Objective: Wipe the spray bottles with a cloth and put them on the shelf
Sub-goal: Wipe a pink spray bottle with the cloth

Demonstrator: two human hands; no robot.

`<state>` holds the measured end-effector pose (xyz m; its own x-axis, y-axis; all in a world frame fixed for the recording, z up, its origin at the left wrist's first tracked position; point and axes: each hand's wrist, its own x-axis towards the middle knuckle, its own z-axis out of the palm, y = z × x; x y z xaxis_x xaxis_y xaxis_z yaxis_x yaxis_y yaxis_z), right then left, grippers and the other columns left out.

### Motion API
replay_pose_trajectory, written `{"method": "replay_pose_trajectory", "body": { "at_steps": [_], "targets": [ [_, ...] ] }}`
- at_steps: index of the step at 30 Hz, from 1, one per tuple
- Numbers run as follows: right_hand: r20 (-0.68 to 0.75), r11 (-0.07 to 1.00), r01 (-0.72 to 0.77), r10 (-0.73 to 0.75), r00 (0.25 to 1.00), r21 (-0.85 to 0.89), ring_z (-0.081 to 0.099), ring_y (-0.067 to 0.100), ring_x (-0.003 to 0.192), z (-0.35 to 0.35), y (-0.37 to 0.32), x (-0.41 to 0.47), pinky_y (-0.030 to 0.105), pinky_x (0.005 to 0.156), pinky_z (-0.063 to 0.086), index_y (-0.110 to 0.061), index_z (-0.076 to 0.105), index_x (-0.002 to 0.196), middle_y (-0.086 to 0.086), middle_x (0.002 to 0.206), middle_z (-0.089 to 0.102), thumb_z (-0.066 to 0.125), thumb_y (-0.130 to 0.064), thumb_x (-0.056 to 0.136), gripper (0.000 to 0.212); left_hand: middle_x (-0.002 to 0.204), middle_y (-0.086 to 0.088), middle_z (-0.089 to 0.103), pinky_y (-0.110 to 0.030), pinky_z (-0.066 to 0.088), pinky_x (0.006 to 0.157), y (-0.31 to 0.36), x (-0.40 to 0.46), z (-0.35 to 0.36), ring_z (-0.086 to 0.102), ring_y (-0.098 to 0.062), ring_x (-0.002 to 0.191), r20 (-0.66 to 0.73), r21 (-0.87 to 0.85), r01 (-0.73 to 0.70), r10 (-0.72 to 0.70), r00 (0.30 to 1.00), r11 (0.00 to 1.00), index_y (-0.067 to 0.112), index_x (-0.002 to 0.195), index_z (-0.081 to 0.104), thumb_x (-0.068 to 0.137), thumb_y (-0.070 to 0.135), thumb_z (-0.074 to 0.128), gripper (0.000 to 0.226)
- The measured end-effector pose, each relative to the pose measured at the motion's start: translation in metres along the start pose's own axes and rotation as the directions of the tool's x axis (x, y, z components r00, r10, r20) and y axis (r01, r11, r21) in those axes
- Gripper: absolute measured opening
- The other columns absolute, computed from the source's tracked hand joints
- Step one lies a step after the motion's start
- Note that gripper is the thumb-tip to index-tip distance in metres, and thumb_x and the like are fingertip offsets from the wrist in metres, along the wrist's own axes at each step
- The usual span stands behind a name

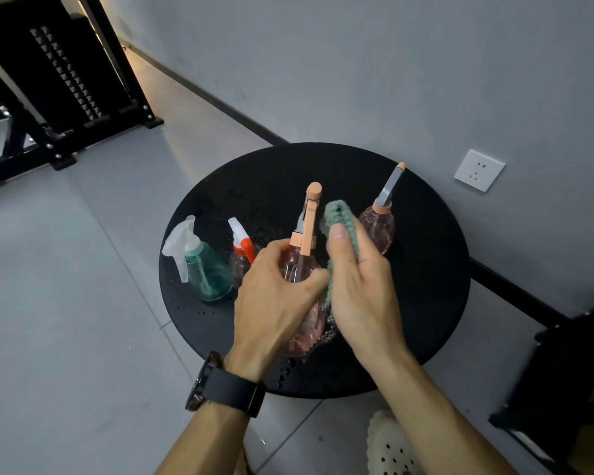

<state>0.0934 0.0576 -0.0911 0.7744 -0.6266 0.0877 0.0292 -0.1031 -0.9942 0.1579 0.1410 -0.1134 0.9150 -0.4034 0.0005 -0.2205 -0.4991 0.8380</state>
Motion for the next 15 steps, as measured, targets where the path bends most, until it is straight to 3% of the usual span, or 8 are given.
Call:
{"method": "replay_pose_trajectory", "body": {
  "at_steps": [4,7,9,12,15],
  "targets": [
    [-0.1,0.988,0.018,-0.002,0.995,0.153,0.054,0.012,0.126,-0.012,-0.003,0.012,0.042,0.107,0.043,-0.019,0.05,0.139,0.0,0.133,0.06,0.041,-0.041,0.099,0.046,0.099,0.025,0.057,-0.027,0.051,0.077,-0.001,-0.003,0.004,0.056,0.009,0.087,0.016,0.09,-0.123,0.122,0.992,0.988,0.047,0.099,0.052,0.071,0.062,0.063,0.034],
    [-0.131,0.985,0.07,-0.049,0.99,0.156,0.056,0.022,0.123,-0.021,-0.009,0.017,0.049,0.106,0.043,-0.015,0.053,0.135,0.007,0.129,0.062,0.042,-0.042,0.096,0.049,0.101,0.029,0.053,-0.016,0.042,0.073,-0.002,-0.003,0.006,0.052,0.014,0.094,0.006,0.145,-0.204,0.205,0.979,0.968,0.051,0.101,0.049,0.078,0.06,0.062,0.028],
    [-0.114,0.984,0.114,-0.099,0.989,0.136,0.056,0.021,0.123,-0.027,-0.013,0.018,0.046,0.106,0.043,-0.015,0.054,0.135,0.007,0.129,0.061,0.042,-0.038,0.098,0.045,0.099,0.028,0.052,-0.012,0.038,0.069,-0.003,-0.002,0.006,0.051,0.014,0.094,-0.01,0.15,-0.236,0.24,0.971,0.96,0.05,0.1,0.048,0.081,0.058,0.061,0.024],
    [0.014,0.974,0.224,-0.225,0.974,0.045,0.047,0.004,0.131,-0.033,-0.018,0.015,0.027,0.109,0.039,-0.016,0.045,0.143,-0.005,0.14,0.054,0.038,-0.026,0.103,0.042,0.097,0.021,0.056,-0.012,0.039,0.067,-0.003,-0.001,0.005,0.052,0.008,0.097,-0.024,0.126,-0.284,0.289,0.957,0.951,0.04,0.099,0.055,0.084,0.062,0.057,0.027],
    [0.199,0.923,0.367,-0.34,0.919,-0.114,0.037,0.0,0.137,-0.033,-0.019,0.011,0.017,0.109,0.035,-0.018,0.037,0.145,-0.006,0.149,0.042,0.038,-0.019,0.104,0.042,0.093,0.02,0.06,-0.023,0.048,0.083,-0.004,0.001,0.002,0.054,0.001,0.095,-0.039,0.056,-0.34,0.342,0.939,0.939,0.035,0.101,0.058,0.087,0.052,0.062,0.022]
  ]
}}
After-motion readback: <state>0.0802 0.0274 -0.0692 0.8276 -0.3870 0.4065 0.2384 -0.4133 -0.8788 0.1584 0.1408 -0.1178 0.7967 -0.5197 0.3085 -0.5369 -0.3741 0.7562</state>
